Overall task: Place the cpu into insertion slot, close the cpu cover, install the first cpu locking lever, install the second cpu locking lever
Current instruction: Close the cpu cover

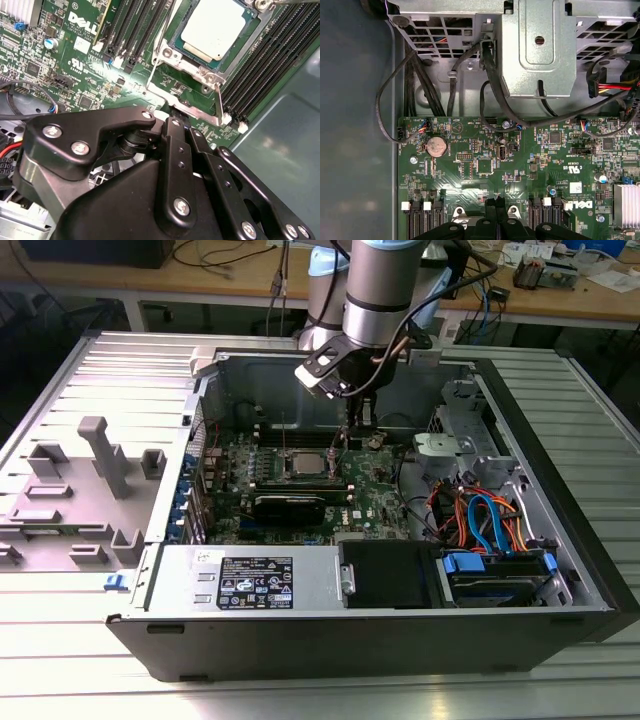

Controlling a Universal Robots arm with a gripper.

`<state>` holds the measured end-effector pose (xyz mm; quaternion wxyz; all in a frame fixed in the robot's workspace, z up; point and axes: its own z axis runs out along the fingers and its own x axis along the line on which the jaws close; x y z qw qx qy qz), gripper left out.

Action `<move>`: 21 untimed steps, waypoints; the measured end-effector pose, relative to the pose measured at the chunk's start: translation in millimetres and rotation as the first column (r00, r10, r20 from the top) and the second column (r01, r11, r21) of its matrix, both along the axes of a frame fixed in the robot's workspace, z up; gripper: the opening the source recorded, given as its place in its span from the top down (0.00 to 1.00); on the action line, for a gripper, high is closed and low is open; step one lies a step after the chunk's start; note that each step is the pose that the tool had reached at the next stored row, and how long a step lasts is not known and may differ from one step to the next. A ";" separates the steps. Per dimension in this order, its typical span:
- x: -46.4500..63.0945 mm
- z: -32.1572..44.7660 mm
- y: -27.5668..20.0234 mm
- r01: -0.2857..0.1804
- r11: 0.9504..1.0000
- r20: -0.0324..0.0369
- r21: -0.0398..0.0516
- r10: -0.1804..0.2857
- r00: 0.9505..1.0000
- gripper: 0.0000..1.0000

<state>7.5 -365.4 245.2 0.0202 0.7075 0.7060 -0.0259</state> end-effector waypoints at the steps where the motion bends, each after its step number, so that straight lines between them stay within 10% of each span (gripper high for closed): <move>1: -0.6 0.0 0.0 0.000 1.000 0.000 0.000 0.000 1.000 0.89; 21: -7.1 0.0 0.0 0.000 1.000 0.000 0.000 0.000 1.000 0.89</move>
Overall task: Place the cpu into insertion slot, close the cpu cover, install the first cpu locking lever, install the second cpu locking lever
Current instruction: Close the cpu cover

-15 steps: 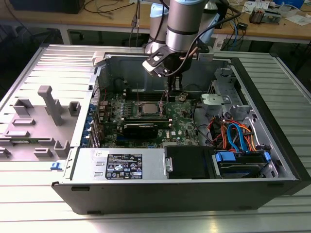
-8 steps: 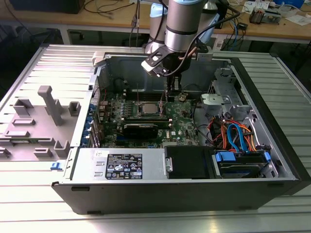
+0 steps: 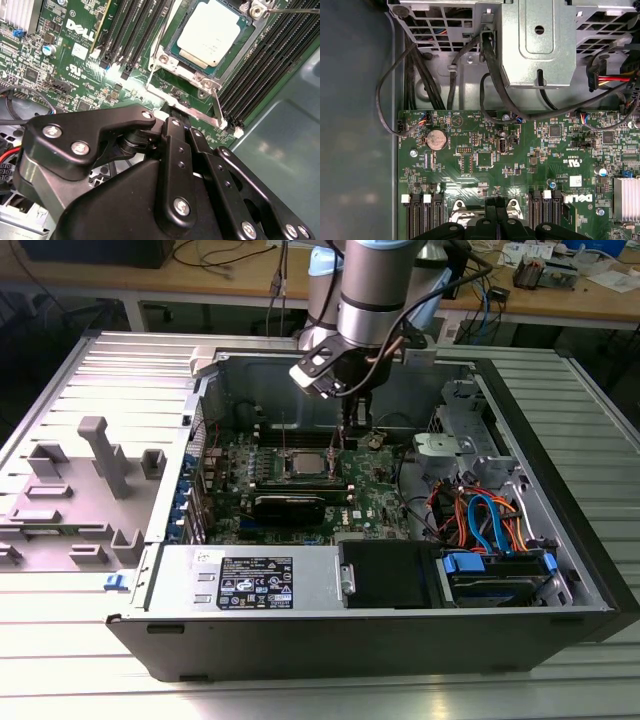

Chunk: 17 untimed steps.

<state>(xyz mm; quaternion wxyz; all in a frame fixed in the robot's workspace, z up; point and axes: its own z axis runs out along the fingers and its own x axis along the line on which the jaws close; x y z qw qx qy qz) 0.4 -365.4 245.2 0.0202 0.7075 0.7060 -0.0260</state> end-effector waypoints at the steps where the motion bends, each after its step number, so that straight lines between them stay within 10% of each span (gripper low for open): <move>1: -0.4 0.0 0.0 0.000 1.000 0.000 0.000 0.000 1.000 0.89; 17: -11.6 0.0 0.0 0.000 1.000 0.000 0.000 0.000 1.000 0.89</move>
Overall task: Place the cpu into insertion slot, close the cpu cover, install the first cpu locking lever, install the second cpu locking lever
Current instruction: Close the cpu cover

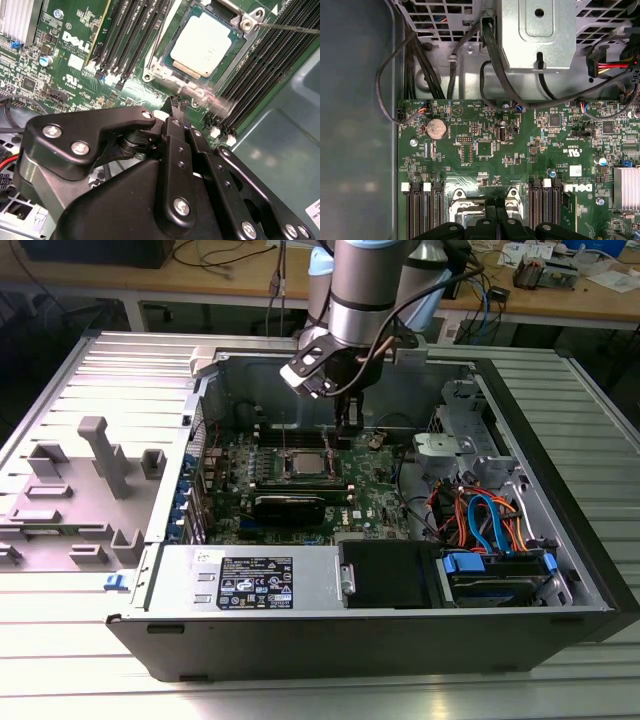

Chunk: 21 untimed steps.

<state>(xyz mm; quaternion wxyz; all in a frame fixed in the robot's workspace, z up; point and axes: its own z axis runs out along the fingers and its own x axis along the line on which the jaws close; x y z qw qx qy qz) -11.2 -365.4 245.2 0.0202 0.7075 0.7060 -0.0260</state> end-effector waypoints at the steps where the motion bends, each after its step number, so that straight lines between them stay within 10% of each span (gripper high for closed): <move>1: -0.7 0.0 0.0 0.000 1.000 0.000 0.000 0.000 1.000 0.89; 21: -10.4 -1.3 -0.2 0.000 1.000 0.000 0.001 0.000 1.000 0.89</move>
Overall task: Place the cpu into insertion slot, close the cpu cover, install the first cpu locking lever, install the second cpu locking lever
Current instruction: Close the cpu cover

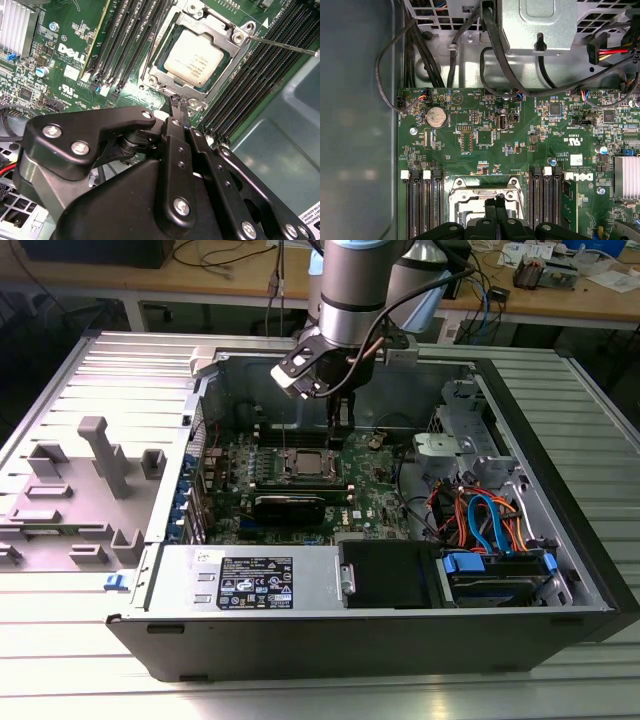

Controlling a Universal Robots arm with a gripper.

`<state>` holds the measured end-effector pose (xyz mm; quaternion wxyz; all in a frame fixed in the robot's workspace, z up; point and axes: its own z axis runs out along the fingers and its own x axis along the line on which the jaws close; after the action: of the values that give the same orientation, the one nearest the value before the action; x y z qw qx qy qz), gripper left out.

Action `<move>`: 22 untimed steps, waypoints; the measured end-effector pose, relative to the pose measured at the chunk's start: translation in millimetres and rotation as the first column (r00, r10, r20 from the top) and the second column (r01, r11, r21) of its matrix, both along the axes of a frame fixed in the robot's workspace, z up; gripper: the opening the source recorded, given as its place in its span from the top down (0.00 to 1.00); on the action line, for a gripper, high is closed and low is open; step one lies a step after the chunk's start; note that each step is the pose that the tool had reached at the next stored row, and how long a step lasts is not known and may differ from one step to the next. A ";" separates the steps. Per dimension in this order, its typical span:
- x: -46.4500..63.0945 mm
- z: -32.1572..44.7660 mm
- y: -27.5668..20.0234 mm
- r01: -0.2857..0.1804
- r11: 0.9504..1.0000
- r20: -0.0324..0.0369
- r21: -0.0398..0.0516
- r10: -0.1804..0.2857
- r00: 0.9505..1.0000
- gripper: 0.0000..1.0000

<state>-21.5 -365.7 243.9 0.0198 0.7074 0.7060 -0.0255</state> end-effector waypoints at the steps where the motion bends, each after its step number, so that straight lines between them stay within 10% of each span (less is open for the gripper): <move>1: 0.0 0.0 0.0 0.000 1.000 0.000 0.000 0.000 1.000 0.89; 22: -6.2 -0.3 0.0 0.000 1.000 0.000 0.000 0.000 1.000 0.89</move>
<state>-27.7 -365.6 243.6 0.0198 0.7075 0.7060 -0.0255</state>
